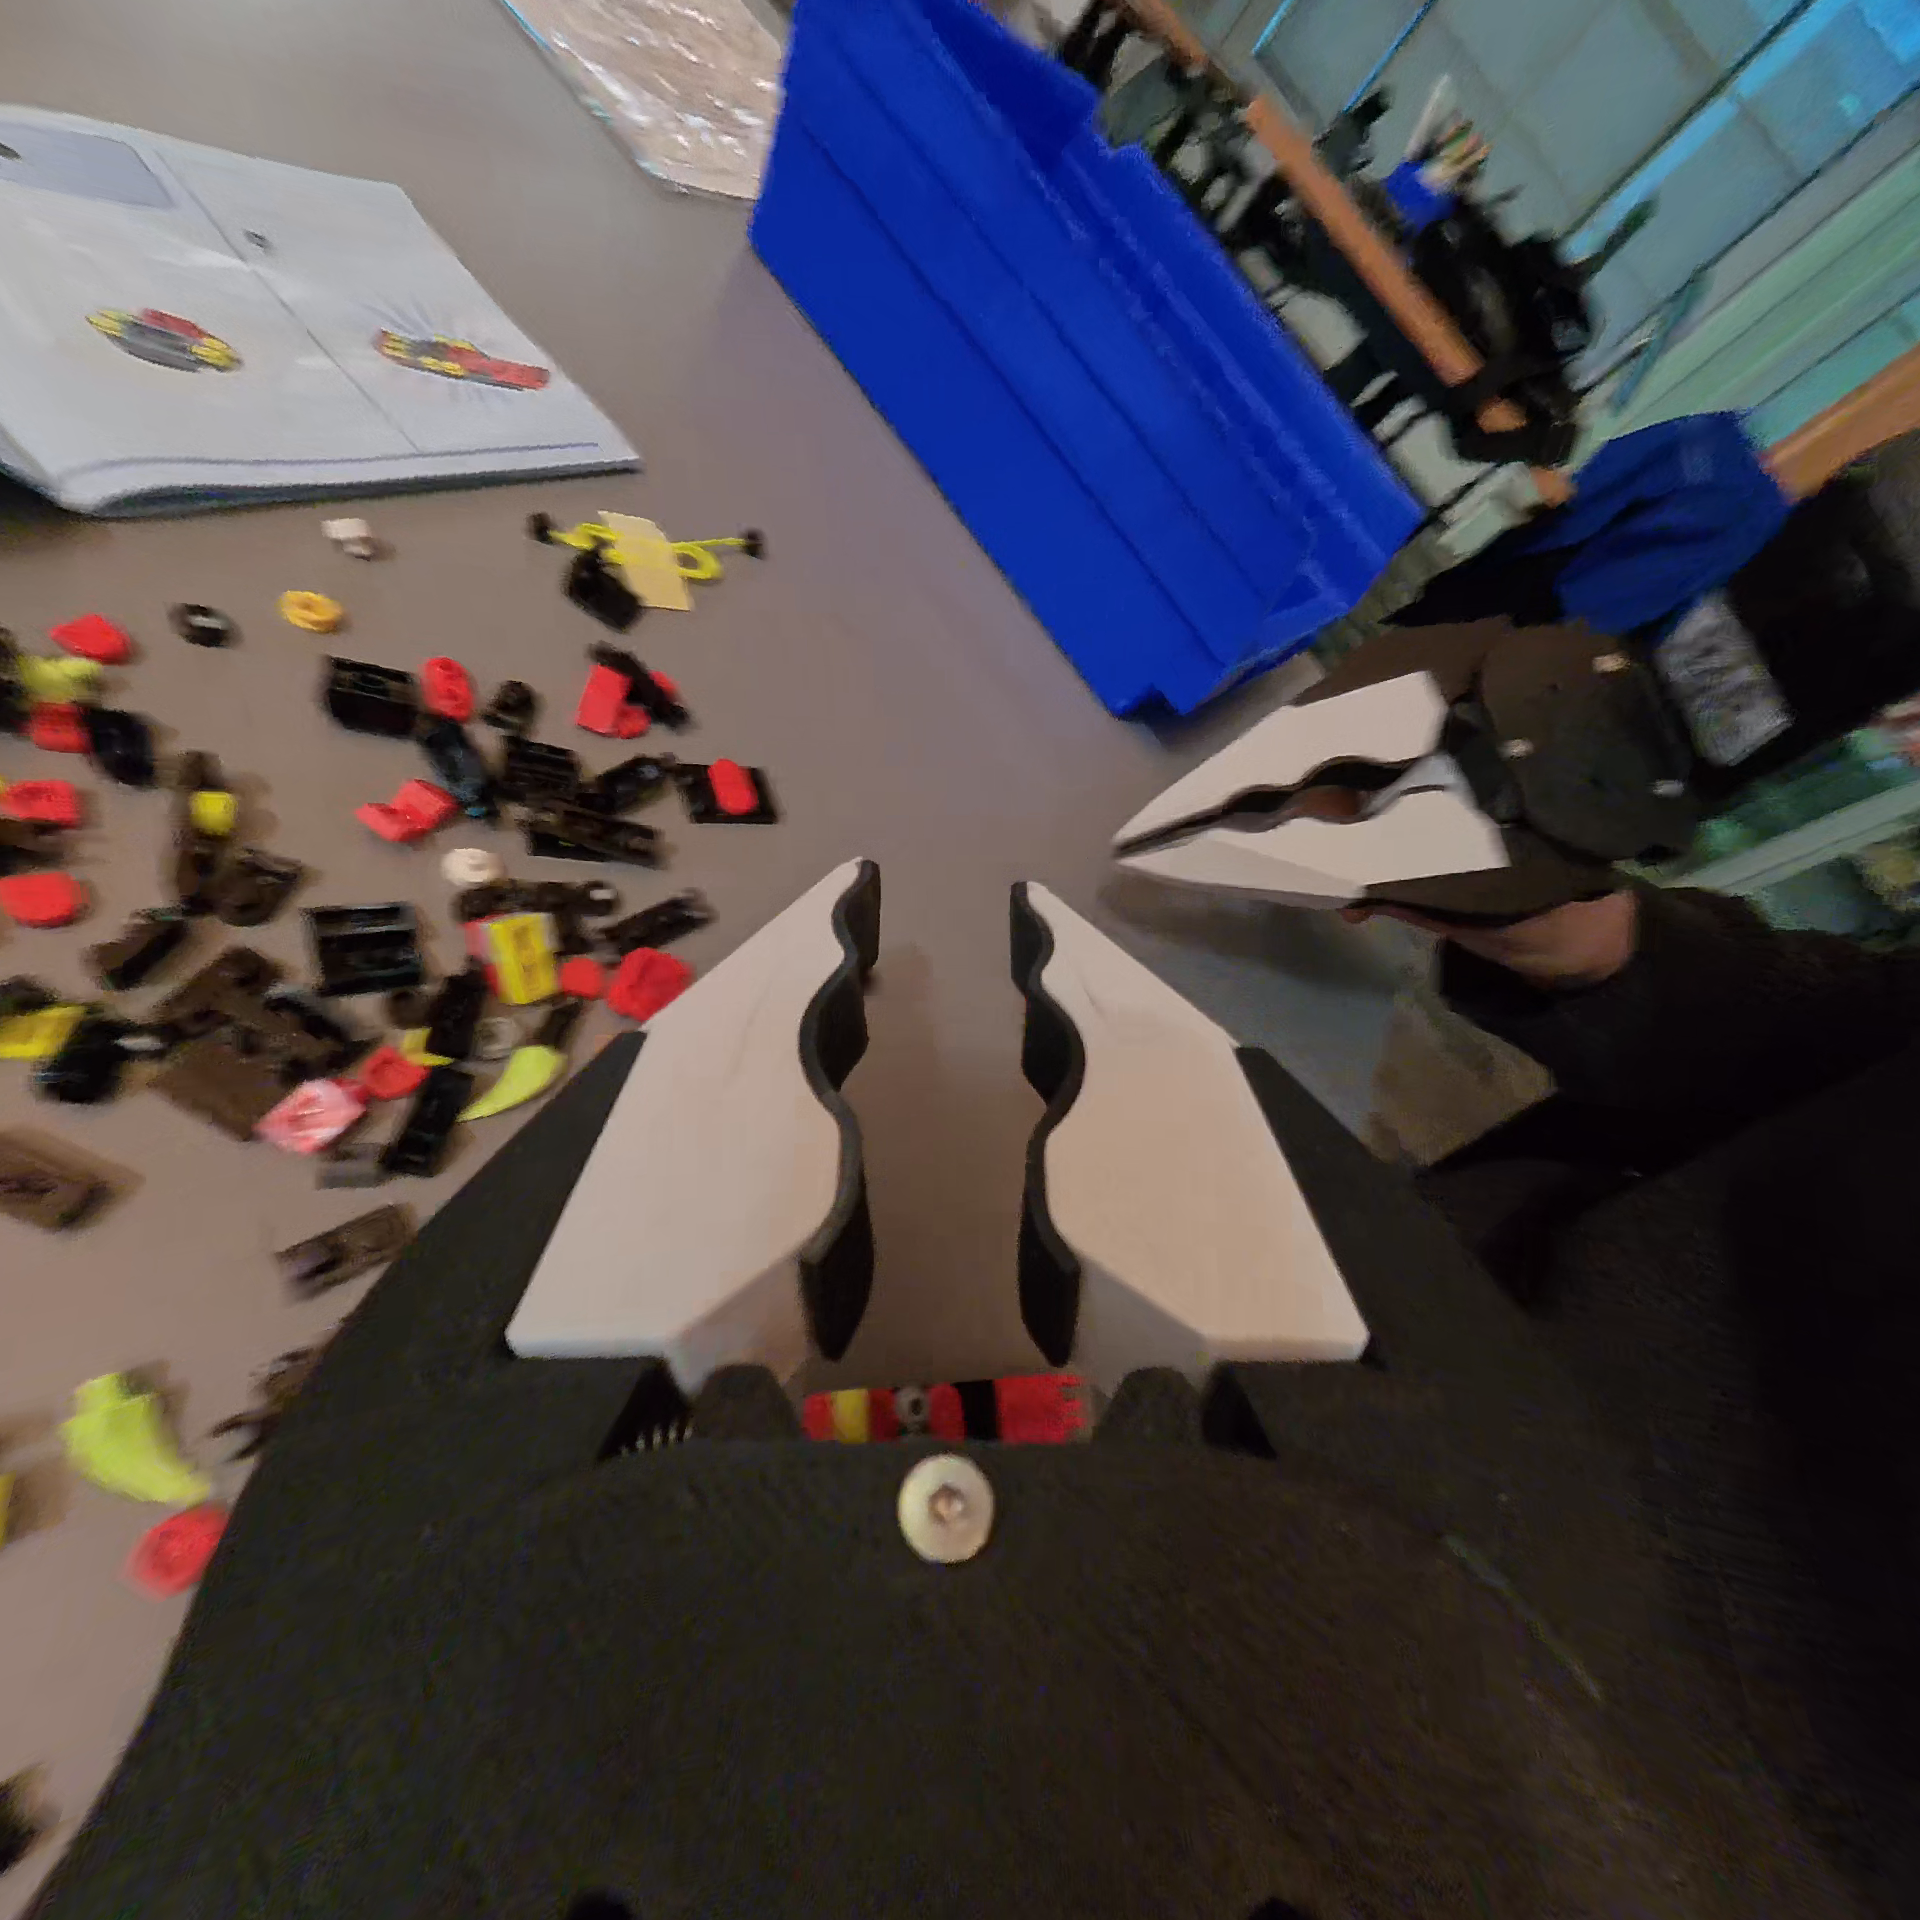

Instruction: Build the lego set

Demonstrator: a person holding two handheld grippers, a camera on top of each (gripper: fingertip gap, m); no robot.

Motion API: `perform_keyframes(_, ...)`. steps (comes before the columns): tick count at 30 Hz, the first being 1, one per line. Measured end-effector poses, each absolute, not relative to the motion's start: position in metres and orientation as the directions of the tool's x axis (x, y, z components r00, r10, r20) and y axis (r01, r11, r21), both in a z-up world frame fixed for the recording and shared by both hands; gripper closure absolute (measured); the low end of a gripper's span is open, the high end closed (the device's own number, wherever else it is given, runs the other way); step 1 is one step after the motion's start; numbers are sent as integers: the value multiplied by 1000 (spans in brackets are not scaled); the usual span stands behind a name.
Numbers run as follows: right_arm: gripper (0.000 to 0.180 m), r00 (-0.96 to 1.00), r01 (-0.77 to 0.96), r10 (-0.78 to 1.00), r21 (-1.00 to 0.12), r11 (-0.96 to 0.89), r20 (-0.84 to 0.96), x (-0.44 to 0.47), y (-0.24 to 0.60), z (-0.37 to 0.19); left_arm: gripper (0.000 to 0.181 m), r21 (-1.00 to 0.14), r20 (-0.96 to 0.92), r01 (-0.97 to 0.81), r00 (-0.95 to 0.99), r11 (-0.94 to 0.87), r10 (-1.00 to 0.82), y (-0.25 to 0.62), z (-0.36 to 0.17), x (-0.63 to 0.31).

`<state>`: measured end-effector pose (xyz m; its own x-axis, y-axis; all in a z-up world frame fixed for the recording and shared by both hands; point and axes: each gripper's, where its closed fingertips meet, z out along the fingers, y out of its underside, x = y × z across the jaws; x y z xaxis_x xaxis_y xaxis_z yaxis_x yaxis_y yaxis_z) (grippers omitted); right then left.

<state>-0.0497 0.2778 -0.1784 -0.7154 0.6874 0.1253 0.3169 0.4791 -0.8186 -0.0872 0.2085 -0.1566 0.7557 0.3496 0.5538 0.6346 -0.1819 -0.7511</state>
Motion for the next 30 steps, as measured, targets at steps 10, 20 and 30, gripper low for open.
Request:
perform_keyframes(10, 166, -722, 361, 691, -835, 416, 32, -50, 279, -177, 157, -766, 136, 484, 766, -424, 628, 180, -185, -192)
perform_keyframes(20, 161, -724, 372, 690, -836, 404, 11, -48, 278, -176, 153, -689, 151, 522, 781, -502, 605, 198, -213, -199)
perform_keyframes(30, 160, -734, 373, 680, -829, 416, 10, -46, 274, -179, 165, -690, 196, 547, 771, -474, 606, 195, -215, -201)
